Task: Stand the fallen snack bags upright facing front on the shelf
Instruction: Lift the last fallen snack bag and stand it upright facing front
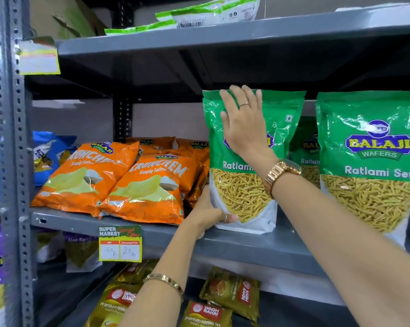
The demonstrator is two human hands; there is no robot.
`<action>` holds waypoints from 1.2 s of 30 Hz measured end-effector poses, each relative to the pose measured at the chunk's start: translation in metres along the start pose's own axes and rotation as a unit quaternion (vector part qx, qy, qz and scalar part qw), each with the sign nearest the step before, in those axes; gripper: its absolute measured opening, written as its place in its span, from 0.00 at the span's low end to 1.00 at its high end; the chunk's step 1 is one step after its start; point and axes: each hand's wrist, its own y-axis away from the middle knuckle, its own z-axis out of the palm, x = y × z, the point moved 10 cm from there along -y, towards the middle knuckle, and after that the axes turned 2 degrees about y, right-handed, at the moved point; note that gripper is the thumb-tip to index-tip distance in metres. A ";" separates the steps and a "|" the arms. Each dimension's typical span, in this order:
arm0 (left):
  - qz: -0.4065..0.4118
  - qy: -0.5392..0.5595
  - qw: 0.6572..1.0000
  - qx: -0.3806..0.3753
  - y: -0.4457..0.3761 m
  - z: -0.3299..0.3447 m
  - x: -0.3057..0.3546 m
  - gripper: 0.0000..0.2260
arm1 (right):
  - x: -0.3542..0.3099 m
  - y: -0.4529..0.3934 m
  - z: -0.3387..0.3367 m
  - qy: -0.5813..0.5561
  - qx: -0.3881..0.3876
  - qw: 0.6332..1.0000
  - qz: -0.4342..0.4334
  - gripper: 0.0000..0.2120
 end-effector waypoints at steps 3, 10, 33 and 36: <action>0.003 -0.004 1.000 0.000 -0.001 -0.001 -0.001 0.45 | -0.001 0.019 0.006 -0.016 -0.033 0.999 -0.004 0.22; 0.024 0.012 1.000 -0.005 -0.004 0.002 0.000 0.41 | 0.012 0.067 0.003 -0.042 -0.051 0.997 0.030 0.23; 0.117 -0.178 0.931 0.295 0.049 0.040 0.048 0.62 | 0.226 0.252 -0.087 -0.118 -0.061 0.874 0.468 0.58; 0.090 -0.213 0.929 0.290 0.046 0.040 0.046 0.61 | 0.224 0.255 -0.083 -0.131 -0.082 0.870 0.468 0.58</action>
